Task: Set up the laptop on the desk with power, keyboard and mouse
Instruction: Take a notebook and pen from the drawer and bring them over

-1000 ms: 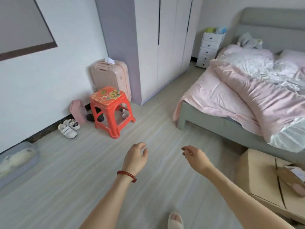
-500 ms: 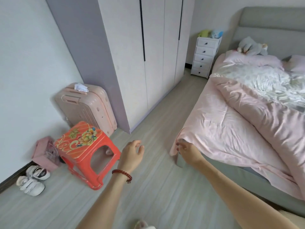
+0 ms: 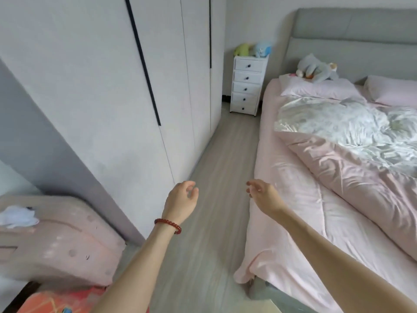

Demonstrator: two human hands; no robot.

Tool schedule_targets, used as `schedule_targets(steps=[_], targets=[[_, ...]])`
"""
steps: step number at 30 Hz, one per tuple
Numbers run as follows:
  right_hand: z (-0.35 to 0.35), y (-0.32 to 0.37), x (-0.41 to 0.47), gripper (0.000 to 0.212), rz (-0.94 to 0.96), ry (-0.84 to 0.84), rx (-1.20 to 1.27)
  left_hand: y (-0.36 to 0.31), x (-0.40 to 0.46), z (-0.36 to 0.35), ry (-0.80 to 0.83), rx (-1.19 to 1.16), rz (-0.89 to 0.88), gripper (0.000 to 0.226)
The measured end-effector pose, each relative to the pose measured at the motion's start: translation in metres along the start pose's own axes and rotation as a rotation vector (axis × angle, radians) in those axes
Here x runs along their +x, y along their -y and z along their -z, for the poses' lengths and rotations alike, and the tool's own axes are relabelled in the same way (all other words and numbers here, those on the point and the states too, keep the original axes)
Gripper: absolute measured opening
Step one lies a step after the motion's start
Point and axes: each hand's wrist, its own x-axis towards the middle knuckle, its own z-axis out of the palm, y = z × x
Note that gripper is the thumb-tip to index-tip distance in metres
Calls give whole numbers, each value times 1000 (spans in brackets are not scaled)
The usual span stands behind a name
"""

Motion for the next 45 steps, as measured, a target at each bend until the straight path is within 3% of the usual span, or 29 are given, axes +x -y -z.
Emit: schedule_targets(steps=[9, 15, 22, 31, 39, 45], targets=[[45, 1, 274, 30, -102, -101, 72, -71, 284, -85, 193, -2, -89, 29], [86, 42, 459, 29, -117, -96, 42, -137, 471, -88, 152, -39, -133, 27], [98, 63, 667, 30, -111, -78, 89, -143, 676, -112, 134, -23, -87, 26], [165, 91, 957, 32, -201, -172, 100, -230, 989, -177, 238, -4, -134, 26], [239, 41, 1147, 31, -301, -274, 158, -315, 1187, -286, 378, 42, -224, 28], [285, 15, 1320, 35, -321, -213, 117, -361, 1344, -336, 284, 50, -135, 20]])
